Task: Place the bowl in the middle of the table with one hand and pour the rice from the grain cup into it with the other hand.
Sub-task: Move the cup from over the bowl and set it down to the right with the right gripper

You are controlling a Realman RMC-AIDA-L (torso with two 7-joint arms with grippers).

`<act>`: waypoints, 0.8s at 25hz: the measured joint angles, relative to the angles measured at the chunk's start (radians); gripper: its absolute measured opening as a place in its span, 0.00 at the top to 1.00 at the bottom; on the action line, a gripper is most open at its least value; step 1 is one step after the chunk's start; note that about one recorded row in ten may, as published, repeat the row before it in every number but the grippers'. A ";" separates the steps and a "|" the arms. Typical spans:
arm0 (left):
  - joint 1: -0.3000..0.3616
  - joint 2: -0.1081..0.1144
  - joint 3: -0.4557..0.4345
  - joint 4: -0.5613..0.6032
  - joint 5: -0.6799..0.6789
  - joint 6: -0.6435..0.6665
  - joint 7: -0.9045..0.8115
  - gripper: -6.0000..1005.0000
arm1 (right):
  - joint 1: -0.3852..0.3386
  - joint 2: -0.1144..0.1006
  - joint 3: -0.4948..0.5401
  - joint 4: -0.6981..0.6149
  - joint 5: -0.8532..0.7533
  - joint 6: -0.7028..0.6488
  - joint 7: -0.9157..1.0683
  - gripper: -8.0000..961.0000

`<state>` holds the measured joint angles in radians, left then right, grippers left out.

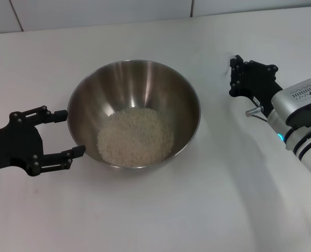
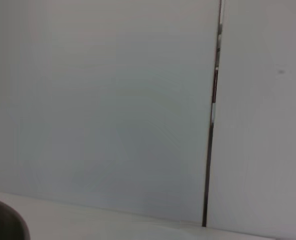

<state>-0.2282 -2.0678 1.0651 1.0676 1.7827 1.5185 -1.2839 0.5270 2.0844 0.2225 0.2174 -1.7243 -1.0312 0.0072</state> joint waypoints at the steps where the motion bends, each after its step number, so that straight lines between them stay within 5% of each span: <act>1: 0.000 0.000 0.000 0.000 0.000 0.000 0.000 0.19 | 0.000 0.000 0.000 0.000 0.000 0.000 0.000 0.98; 10: 0.000 0.000 0.001 -0.001 0.001 -0.001 0.000 0.19 | -0.013 0.003 0.000 0.006 0.000 -0.001 0.001 0.98; 20: -0.002 0.000 0.001 -0.002 0.001 0.002 0.000 0.19 | -0.063 0.005 0.003 0.019 0.001 -0.001 0.002 0.50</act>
<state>-0.2301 -2.0678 1.0661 1.0661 1.7840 1.5209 -1.2839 0.4638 2.0894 0.2255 0.2360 -1.7228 -1.0317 0.0089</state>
